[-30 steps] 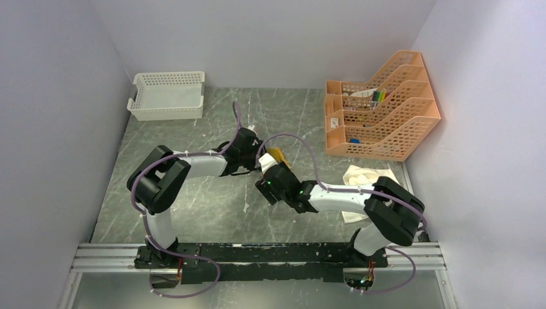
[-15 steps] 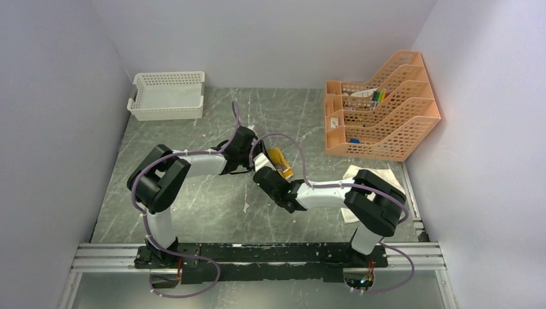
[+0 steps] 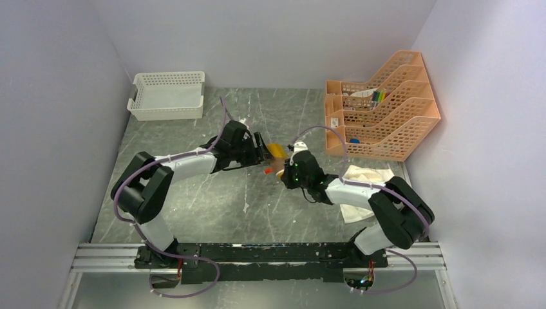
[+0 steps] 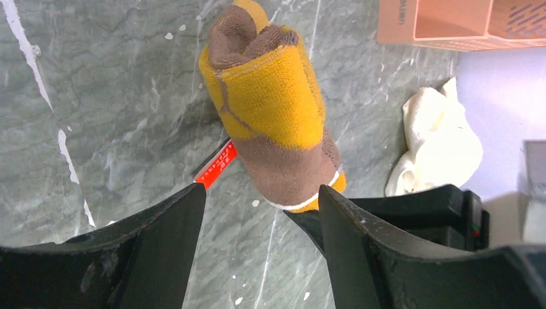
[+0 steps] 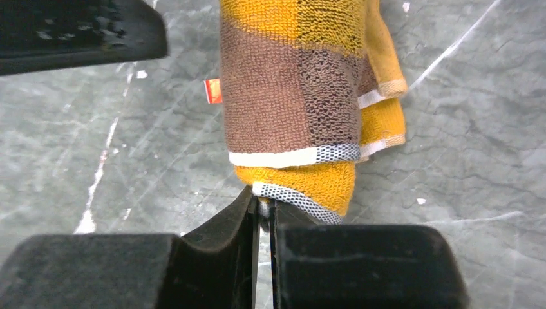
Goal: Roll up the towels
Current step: Roll the towel at the center of the board.
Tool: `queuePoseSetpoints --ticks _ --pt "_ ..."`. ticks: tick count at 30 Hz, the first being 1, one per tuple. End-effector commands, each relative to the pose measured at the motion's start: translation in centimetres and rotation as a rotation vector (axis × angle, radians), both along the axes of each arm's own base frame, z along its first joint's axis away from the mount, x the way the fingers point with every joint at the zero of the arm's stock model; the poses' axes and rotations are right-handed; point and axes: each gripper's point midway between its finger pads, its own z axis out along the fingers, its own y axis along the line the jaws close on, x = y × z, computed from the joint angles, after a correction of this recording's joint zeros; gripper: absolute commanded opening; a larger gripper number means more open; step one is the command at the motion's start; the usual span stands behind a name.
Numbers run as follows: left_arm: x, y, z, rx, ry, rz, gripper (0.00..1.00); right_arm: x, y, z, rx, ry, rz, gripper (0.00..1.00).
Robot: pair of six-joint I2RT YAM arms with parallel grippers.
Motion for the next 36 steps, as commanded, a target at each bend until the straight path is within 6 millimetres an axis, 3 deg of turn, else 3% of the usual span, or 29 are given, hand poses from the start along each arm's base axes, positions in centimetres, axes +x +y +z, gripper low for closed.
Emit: queuePoseSetpoints --ticks 1,10,14,18,25,36 --pt "-0.5 0.4 0.6 -0.035 -0.011 0.015 0.75 -0.3 1.4 2.1 0.253 0.052 0.028 0.05" --pt "-0.9 -0.9 0.2 -0.085 -0.029 -0.022 0.75 0.3 -1.0 3.5 0.661 0.211 -0.012 0.04" --pt "-0.7 -2.0 0.3 -0.112 -0.051 -0.051 0.75 0.0 -1.0 3.5 0.776 0.278 0.004 0.02" --pt "-0.4 -3.4 0.8 -0.156 -0.080 -0.086 0.76 -0.2 -0.8 2.8 0.787 0.313 0.007 0.01" --pt "0.0 -5.1 -0.4 -0.190 -0.074 -0.115 0.75 0.0 -0.8 2.0 0.746 0.331 0.015 0.03" --pt "1.4 -6.4 -0.8 -0.241 -0.091 -0.079 0.75 -0.4 -0.7 1.0 0.729 0.364 0.029 0.03"
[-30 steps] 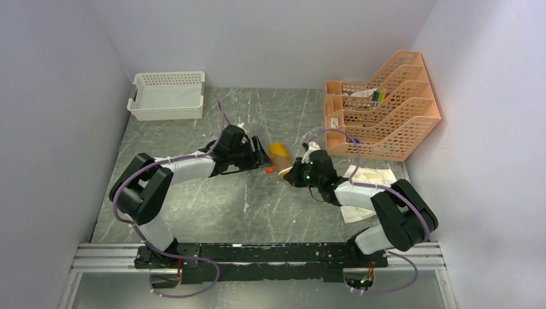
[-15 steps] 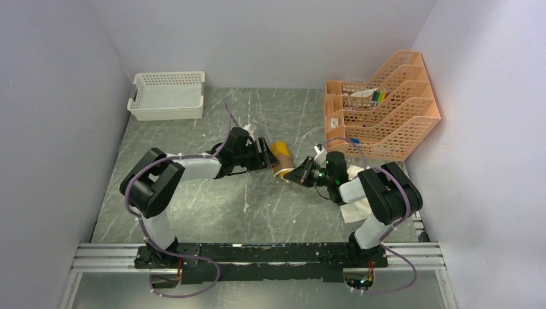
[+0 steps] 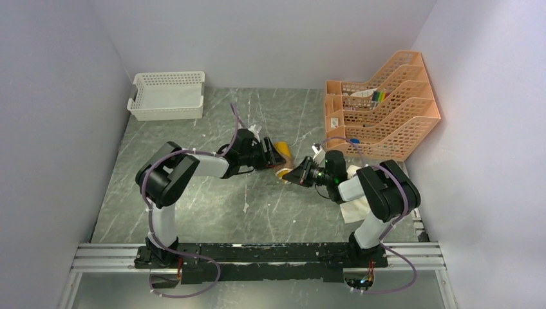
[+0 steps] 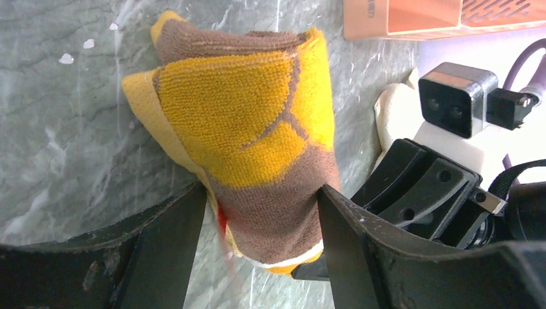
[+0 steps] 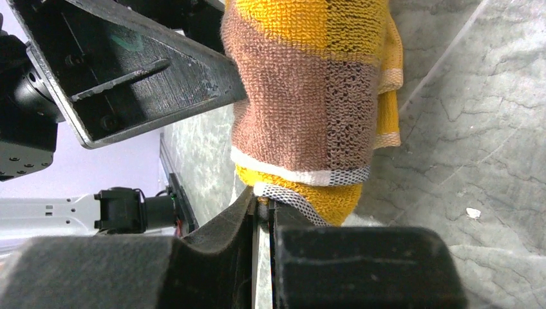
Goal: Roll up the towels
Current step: Roll the towel at the center of the board, then pick up the towel at the center of the board.
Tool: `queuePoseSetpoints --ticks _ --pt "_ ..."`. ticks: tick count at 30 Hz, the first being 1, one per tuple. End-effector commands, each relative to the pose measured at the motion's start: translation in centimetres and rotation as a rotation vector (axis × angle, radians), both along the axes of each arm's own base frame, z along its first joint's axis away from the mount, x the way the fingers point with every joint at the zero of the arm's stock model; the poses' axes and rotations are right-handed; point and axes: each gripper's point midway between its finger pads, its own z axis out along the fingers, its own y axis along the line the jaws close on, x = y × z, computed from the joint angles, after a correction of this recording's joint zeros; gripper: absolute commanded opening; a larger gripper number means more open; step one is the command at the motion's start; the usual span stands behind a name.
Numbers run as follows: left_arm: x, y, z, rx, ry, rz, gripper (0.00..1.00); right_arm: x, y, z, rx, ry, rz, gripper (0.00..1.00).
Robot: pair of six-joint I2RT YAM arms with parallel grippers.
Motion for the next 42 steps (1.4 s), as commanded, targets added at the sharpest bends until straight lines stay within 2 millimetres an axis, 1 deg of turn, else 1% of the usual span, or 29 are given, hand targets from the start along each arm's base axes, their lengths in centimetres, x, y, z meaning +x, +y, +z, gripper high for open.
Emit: queuePoseSetpoints --ticks 1,6,8,9,10,11,16,17,20,26,29,33,35,36,37,38,39,40,42 --pt "1.2 -1.7 1.9 -0.075 -0.063 0.004 0.75 0.0 0.3 -0.1 0.004 -0.007 0.035 0.03" --pt "1.0 -2.1 1.1 -0.127 -0.041 0.028 0.76 -0.1 0.5 -0.4 0.013 0.006 0.053 0.03" --pt "0.9 -2.3 0.6 -0.140 -0.029 0.030 0.77 -0.1 0.6 -0.5 0.013 0.007 0.062 0.03" --pt "0.8 -2.4 0.3 -0.144 -0.019 0.034 0.91 -0.3 0.7 -0.7 0.012 0.012 0.068 0.03" --pt "0.9 -2.5 0.1 -0.144 -0.014 0.038 1.00 -0.3 0.7 -0.8 0.012 0.015 0.071 0.03" --pt "0.8 -2.5 -0.3 -0.140 -0.007 0.040 1.00 -0.3 0.7 -0.9 0.012 0.016 0.075 0.03" --pt "0.8 -2.9 -0.9 -0.101 -0.012 0.034 1.00 -0.4 0.6 -1.1 0.003 0.020 0.082 0.03" --pt "0.8 -2.9 -1.1 -0.086 -0.011 0.034 0.99 -0.5 0.7 -1.2 0.001 0.020 0.084 0.03" --pt "0.9 -2.9 -1.9 -0.033 -0.002 0.035 0.92 -0.4 0.7 -1.1 0.002 0.018 0.085 0.03" --pt "0.5 -3.0 -4.4 0.058 0.027 0.016 0.85 -0.4 0.9 -0.5 0.005 0.007 0.096 0.02" --pt "0.2 -2.9 -5.6 0.074 0.041 0.011 0.79 -0.3 1.1 -0.4 -0.029 -0.008 0.108 0.03" --pt "0.1 -2.8 -6.5 0.097 0.049 0.005 0.71 -0.4 1.4 -0.2 -0.054 -0.020 0.122 0.03" --pt "0.1 -2.7 -6.7 0.114 0.046 0.002 0.64 -0.5 1.5 -0.1 -0.047 -0.019 0.127 0.04" --pt "0.2 -2.6 -6.7 0.125 0.040 0.002 0.60 -0.5 1.5 -0.1 -0.045 -0.019 0.129 0.06" --pt "0.3 -2.5 -6.7 0.137 0.037 0.001 0.54 -0.6 1.5 0.0 -0.045 -0.019 0.130 0.10" --pt "0.3 -2.4 -6.6 0.150 0.034 0.002 0.39 -0.6 1.5 0.1 -0.046 -0.021 0.133 0.19" --pt "0.5 -2.2 -6.6 0.164 0.026 0.007 0.32 -0.6 1.6 0.1 -0.049 -0.023 0.138 0.30" --pt "0.8 -2.0 -6.4 0.179 0.013 0.013 0.30 -0.6 1.6 0.3 -0.052 -0.028 0.140 0.41" --pt "1.3 -1.5 -6.0 0.211 -0.008 0.018 0.30 -0.6 1.5 0.6 -0.077 -0.048 0.154 0.63"
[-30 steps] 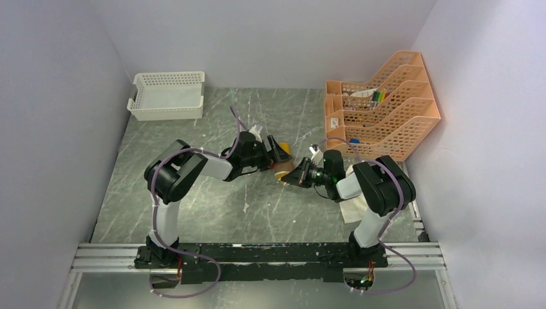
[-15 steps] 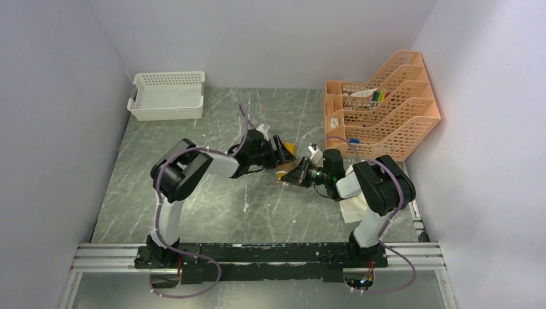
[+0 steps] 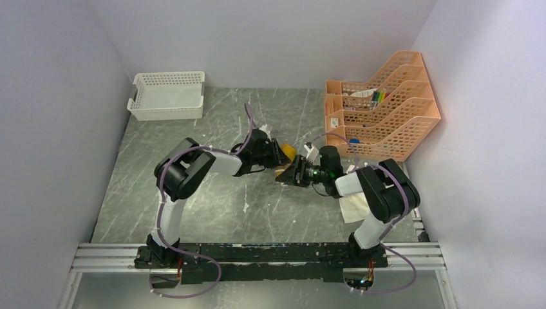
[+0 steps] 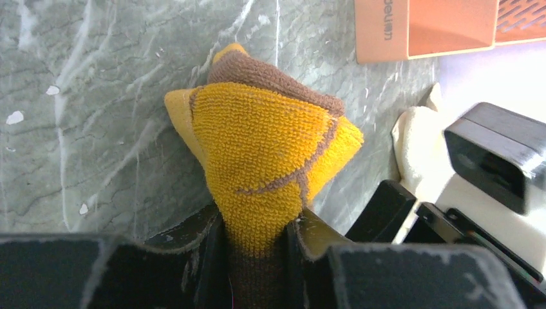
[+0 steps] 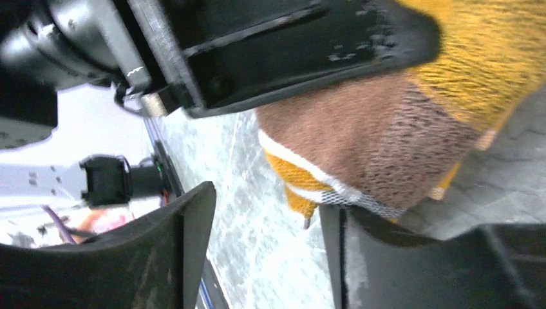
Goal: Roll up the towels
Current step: Pick up the towel at the center of the board, then place the towel in the bin.
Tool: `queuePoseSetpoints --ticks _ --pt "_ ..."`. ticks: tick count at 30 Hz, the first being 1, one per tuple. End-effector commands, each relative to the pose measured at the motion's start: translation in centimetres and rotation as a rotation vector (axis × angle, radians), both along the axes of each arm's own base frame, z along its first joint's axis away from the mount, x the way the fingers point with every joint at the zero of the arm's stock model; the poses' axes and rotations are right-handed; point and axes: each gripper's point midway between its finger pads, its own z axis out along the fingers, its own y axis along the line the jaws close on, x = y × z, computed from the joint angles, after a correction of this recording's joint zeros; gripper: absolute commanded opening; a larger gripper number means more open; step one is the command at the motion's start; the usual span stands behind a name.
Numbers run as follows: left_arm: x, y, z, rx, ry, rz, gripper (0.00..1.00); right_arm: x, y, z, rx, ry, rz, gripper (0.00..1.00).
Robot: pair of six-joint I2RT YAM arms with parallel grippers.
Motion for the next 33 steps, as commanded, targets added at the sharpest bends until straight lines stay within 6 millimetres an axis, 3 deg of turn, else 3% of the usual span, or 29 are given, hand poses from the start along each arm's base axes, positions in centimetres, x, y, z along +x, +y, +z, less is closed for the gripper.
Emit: queuePoseSetpoints --ticks 1,2,6,9,13,21,23,26,29,33 --pt "-0.3 2.5 -3.4 0.207 0.018 0.014 0.30 0.2 0.2 1.6 -0.041 -0.068 0.043 0.92" --pt "0.2 2.8 -3.0 0.222 0.004 0.016 0.30 0.2 0.1 1.8 -0.061 -0.082 0.051 0.99" --pt "2.3 4.5 -1.1 0.270 -0.057 0.011 0.30 0.8 -0.7 4.7 -0.128 -0.189 0.048 1.00" --pt "4.9 7.3 0.7 0.309 -0.095 0.006 0.31 0.8 -1.5 7.7 -0.165 -0.286 0.032 1.00" --pt "8.7 13.0 4.1 0.412 -0.140 0.055 0.34 0.2 -2.4 9.9 -0.181 -0.355 0.011 1.00" --pt "16.7 25.4 14.6 0.552 -0.318 0.258 0.36 -1.8 -2.3 9.5 -0.145 -0.333 0.063 1.00" --pt "18.9 27.9 17.9 0.573 -0.390 0.320 0.37 -2.0 -2.3 9.3 -0.147 -0.330 0.073 1.00" --pt "21.8 30.9 21.2 0.604 -0.462 0.376 0.38 -2.2 -2.5 9.5 -0.160 -0.339 0.084 1.00" --pt "24.6 34.5 22.2 0.655 -0.507 0.428 0.37 -2.5 -2.6 9.6 -0.169 -0.340 0.095 1.00" --pt "27.6 38.5 21.9 0.676 -0.521 0.490 0.35 -3.0 -2.7 9.9 -0.172 -0.340 0.108 1.00"
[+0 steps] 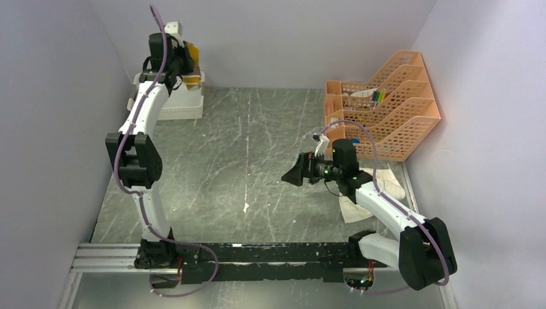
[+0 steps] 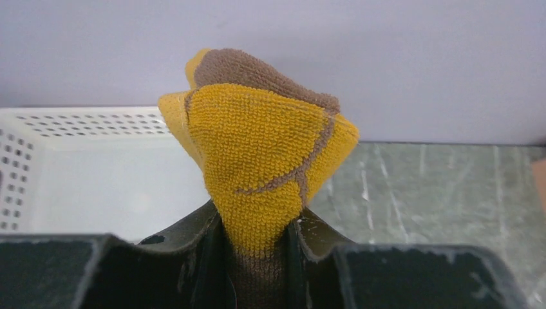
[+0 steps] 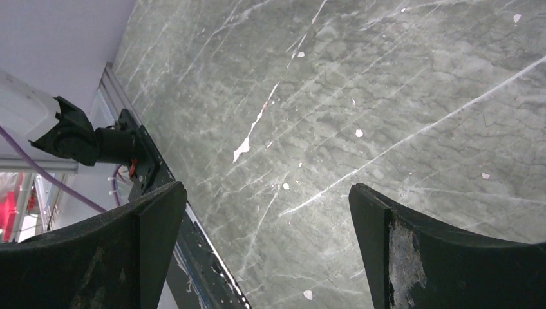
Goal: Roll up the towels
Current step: Place the towel in the bin.
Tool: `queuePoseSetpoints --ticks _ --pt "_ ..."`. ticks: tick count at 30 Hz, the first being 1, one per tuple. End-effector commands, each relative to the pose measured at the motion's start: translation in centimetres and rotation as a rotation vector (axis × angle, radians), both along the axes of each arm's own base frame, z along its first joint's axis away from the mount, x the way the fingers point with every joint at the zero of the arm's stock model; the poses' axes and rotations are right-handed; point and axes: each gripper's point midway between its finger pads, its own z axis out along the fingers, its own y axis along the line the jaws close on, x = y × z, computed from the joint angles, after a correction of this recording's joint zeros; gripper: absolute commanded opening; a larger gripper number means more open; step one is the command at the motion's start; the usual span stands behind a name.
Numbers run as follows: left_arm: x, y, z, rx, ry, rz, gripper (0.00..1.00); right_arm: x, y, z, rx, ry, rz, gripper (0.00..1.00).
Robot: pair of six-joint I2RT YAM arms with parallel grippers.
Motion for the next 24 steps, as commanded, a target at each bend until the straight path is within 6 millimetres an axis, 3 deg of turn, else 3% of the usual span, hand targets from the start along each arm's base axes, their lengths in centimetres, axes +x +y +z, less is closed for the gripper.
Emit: queuePoseSetpoints --ticks 1,4,5,9,14,24 --pt "2.8 4.9 -3.4 0.068 0.028 0.063 0.36 -0.7 -0.2 0.9 -0.009 -0.021 0.030 1.00" --pt "3.6 6.1 -4.4 0.066 0.014 0.057 0.37 -1.1 -0.5 0.8 -0.026 -0.021 0.034 1.00" --pt "3.9 7.6 -5.0 0.070 0.019 0.074 0.39 -1.2 -0.7 0.8 -0.035 -0.022 0.034 1.00" --pt "5.0 9.5 -8.5 0.121 0.062 0.104 0.45 -1.7 -0.8 0.4 -0.043 -0.009 0.041 1.00" --pt "6.5 9.4 -11.9 0.127 0.069 0.083 0.45 -2.1 -0.6 0.5 -0.024 0.008 0.057 1.00" --pt "9.5 7.2 -14.8 0.036 0.064 -0.001 0.48 -2.6 -0.9 -0.3 -0.041 0.032 0.052 1.00"
